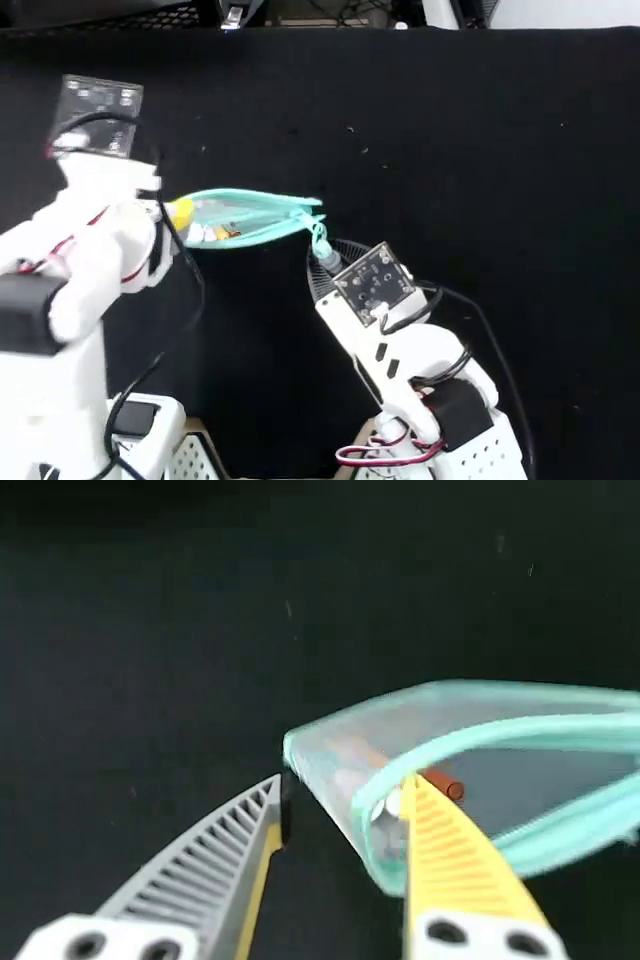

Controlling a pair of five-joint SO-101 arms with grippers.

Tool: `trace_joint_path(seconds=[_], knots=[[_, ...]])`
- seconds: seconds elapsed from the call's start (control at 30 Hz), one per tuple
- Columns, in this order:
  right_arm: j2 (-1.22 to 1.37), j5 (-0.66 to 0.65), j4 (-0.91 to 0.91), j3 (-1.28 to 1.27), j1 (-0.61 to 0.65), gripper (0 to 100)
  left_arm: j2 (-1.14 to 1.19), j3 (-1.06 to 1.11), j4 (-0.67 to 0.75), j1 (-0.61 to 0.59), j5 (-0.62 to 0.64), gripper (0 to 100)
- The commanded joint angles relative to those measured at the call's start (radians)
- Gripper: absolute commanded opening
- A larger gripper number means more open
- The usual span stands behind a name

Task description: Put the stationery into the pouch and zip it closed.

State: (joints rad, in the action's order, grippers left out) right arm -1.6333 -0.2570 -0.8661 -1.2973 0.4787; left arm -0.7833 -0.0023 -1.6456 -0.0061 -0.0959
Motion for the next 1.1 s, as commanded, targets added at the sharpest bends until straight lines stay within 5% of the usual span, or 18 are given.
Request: trace_joint_path(seconds=[0.0,0.13,0.23,0.47,0.83,1.07], knots=[[-0.005,0.008,0.021,0.01,0.006,1.2,-0.003,-0.176,-0.04,-0.022,0.005,20],[0.005,0.005,0.037,0.087,0.005,1.2,-0.032,-0.343,-0.112,-0.102,0.005,19],[0.042,0.005,0.037,0.194,0.0,1.2,-0.104,-0.346,-0.114,-0.143,0.003,6],[0.466,-0.097,-0.046,0.584,-0.055,1.2,-0.252,-0.076,-0.1,-0.131,-0.046,4],[0.823,-0.129,-0.407,1.262,-0.055,1.2,-0.334,0.424,0.311,-0.131,-0.046,4],[0.88,-0.129,-0.425,1.331,-0.057,1.2,-0.334,0.501,0.341,-0.13,-0.077,4]])
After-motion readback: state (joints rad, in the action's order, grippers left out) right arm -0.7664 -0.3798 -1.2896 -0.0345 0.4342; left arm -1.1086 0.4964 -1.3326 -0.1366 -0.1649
